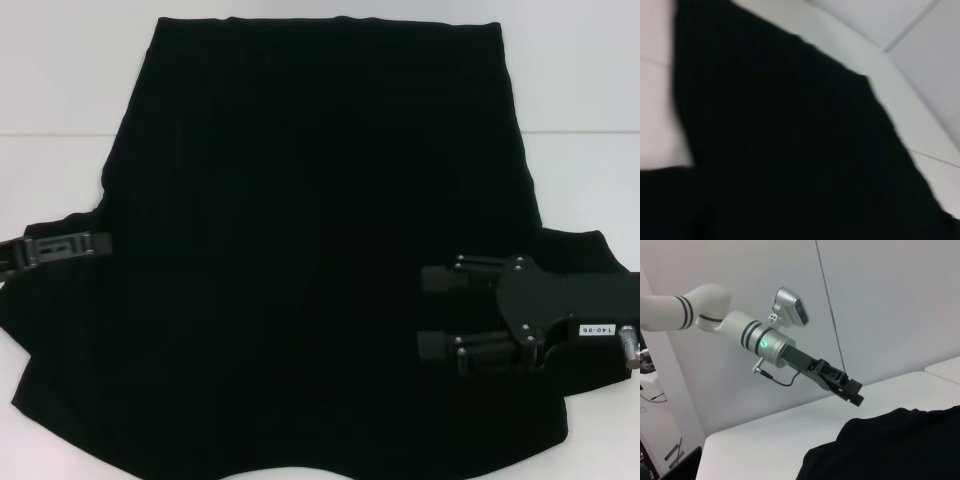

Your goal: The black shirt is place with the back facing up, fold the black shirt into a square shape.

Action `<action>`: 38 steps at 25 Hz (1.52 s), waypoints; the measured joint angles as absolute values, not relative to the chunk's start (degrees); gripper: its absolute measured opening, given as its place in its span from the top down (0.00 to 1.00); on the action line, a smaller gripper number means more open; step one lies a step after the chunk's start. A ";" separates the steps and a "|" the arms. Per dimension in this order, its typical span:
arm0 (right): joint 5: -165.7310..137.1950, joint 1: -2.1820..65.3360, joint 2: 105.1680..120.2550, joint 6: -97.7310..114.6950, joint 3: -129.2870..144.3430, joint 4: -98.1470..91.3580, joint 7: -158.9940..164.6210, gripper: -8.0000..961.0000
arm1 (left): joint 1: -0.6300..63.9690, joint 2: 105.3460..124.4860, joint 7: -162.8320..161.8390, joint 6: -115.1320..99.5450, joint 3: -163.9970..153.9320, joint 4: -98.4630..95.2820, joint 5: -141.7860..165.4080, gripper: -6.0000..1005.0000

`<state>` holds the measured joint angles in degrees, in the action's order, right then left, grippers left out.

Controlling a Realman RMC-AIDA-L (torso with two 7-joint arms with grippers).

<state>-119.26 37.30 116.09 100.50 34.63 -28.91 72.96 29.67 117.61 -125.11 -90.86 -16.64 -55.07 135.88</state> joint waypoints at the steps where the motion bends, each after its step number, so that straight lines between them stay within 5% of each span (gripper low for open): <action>1: -119.26 37.32 116.16 100.46 34.62 -28.91 72.96 0.07 | 29.64 117.52 -126.55 -90.72 -15.98 -55.86 137.38 0.07; 38: -119.27 36.91 116.01 100.35 34.19 -28.92 72.99 0.07 | 31.50 116.79 -138.10 -71.91 -14.74 -50.84 154.12 0.08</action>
<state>-119.27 36.91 116.01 100.35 34.19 -28.92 73.00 31.50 116.79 -138.10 -71.91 -14.74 -50.84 154.12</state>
